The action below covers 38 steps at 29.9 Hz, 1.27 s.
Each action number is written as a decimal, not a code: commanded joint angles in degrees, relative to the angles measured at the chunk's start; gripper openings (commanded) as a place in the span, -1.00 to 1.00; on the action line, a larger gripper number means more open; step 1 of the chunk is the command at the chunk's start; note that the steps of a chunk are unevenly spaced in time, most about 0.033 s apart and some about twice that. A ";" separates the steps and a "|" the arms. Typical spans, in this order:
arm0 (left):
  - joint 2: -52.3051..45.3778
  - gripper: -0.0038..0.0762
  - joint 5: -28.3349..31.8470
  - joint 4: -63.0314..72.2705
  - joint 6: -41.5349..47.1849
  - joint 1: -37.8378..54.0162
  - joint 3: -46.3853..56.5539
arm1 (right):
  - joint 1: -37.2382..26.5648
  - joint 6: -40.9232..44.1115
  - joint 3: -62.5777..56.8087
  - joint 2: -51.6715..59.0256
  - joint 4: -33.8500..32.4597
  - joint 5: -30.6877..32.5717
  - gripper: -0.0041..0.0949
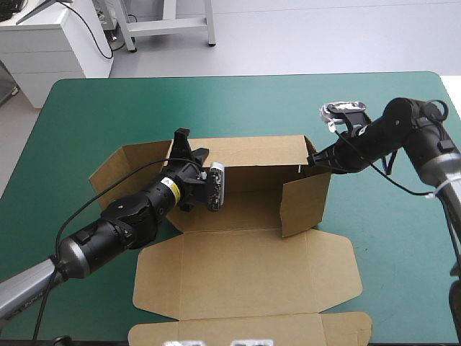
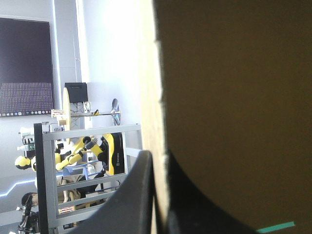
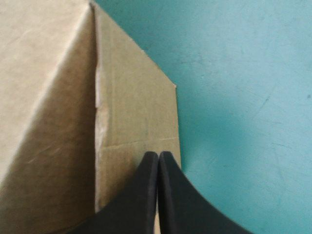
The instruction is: Fold the box
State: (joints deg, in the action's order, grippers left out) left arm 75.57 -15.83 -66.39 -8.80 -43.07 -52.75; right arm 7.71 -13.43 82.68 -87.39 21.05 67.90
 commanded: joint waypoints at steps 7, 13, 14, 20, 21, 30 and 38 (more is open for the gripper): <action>-1.49 -0.92 -1.44 -0.05 0.67 -0.27 -0.75 | 0.06 -15.19 -19.81 16.85 12.97 -24.12 -0.95; -1.49 -0.92 -1.44 -0.05 0.67 -0.27 -0.75 | 0.16 -32.84 -32.60 23.59 27.57 -37.42 -0.95; -1.49 -0.92 -1.44 -0.05 0.67 -0.27 -0.75 | 0.16 -36.00 -34.57 24.22 30.11 -39.06 -0.95; -1.49 -0.92 -1.44 -0.05 0.27 -0.27 -0.75 | 0.16 -50.77 -40.10 25.19 39.59 -40.98 -0.93; -1.49 -0.92 -1.44 -0.12 0.27 -0.27 -0.75 | 0.16 -50.88 -40.10 25.19 37.96 -40.14 -0.91; -1.49 -0.92 -1.44 -0.28 0.27 -0.27 -0.75 | 0.16 -51.50 -39.99 25.19 30.52 -34.51 0.03; -1.49 -0.92 -0.98 -0.28 0.27 -0.27 -0.75 | 0.16 -59.68 -39.99 22.61 36.41 -33.72 0.25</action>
State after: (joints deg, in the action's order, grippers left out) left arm 75.57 -15.67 -66.55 -8.85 -43.07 -52.75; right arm 7.71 -69.32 41.33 -64.17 51.90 34.69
